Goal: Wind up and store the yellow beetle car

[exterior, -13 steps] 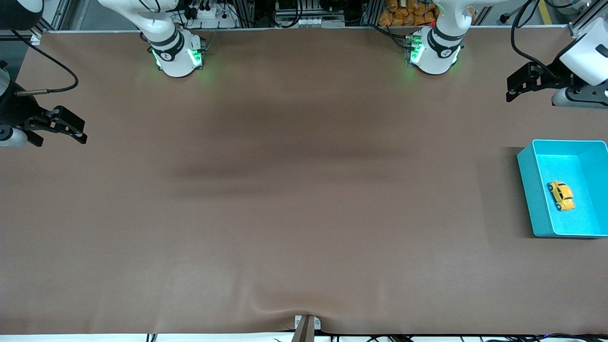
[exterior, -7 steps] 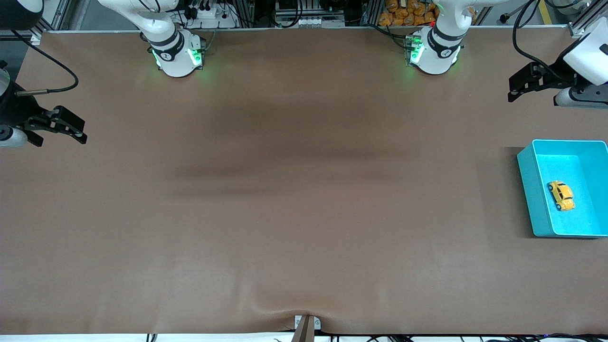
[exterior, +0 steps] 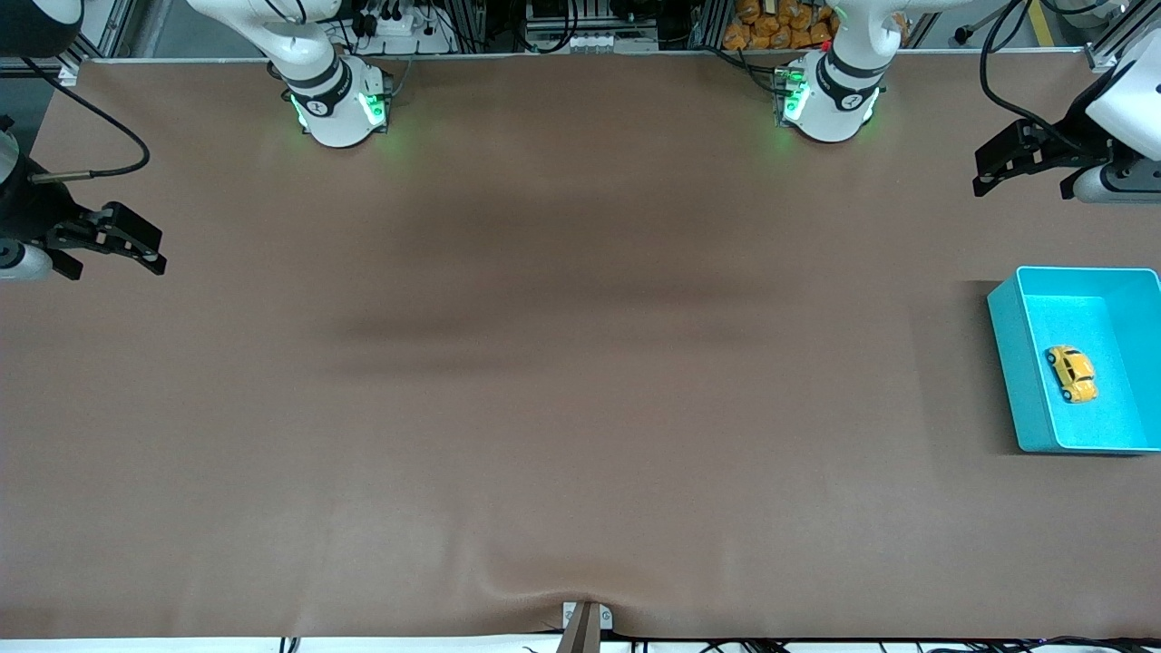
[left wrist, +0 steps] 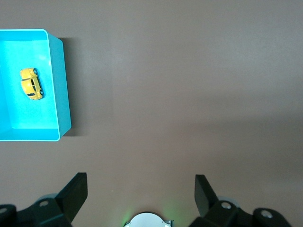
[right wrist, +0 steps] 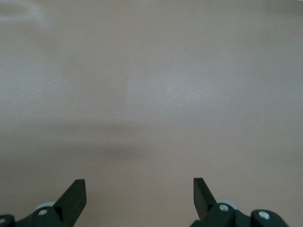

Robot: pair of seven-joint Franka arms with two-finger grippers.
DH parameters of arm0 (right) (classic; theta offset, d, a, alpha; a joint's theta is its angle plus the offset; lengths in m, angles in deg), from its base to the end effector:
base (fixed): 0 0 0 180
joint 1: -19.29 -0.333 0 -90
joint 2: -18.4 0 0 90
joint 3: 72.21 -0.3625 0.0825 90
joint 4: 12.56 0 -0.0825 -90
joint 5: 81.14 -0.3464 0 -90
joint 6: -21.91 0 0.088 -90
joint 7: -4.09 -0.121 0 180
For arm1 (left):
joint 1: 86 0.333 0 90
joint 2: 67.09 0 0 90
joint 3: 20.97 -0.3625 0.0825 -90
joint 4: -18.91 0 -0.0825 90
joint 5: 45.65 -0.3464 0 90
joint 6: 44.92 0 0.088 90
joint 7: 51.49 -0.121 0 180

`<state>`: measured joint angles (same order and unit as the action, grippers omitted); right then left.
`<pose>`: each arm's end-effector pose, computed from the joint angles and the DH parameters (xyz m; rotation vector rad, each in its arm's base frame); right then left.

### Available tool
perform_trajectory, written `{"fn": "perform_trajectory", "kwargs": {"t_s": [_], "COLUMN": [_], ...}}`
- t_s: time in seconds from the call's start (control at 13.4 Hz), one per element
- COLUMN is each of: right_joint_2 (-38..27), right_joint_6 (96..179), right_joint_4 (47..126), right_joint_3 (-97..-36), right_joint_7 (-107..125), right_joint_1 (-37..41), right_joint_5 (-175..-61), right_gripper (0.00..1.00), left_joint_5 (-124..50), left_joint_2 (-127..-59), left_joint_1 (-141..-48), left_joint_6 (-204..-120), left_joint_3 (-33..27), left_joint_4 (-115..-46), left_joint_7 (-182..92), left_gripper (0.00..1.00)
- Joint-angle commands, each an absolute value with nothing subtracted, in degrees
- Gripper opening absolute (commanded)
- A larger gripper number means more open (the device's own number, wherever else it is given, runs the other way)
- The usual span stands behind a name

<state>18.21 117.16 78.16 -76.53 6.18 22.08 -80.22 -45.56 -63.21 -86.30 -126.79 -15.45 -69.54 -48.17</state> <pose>0.5281 0.0122 0.6582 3.1216 0.1000 0.1182 0.4744 -0.0508 0.6900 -3.1313 0.0680 0.0734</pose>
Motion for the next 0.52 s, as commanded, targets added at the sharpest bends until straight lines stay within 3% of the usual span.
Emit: {"fn": "perform_trajectory", "kwargs": {"t_s": [0.0,0.45], "right_joint_2": [17.6,17.6], "right_joint_6": [116.2,116.3], "right_joint_4": [76.8,76.8], "right_joint_3": [-76.3,-76.3], "right_joint_7": [6.5,6.5], "right_joint_1": [21.8,21.8], "right_joint_5": [-79.9,-79.9], "right_gripper": [1.0,1.0], "left_joint_5": [-45.1,-45.2], "left_joint_2": [-62.5,-62.5], "left_joint_1": [-86.9,-86.9], "left_joint_6": [-126.7,-126.6], "left_joint_3": [-16.0,-15.9], "left_joint_4": [-69.4,-69.4], "left_joint_7": [-47.5,-47.9], "left_gripper": [1.0,1.0]}}
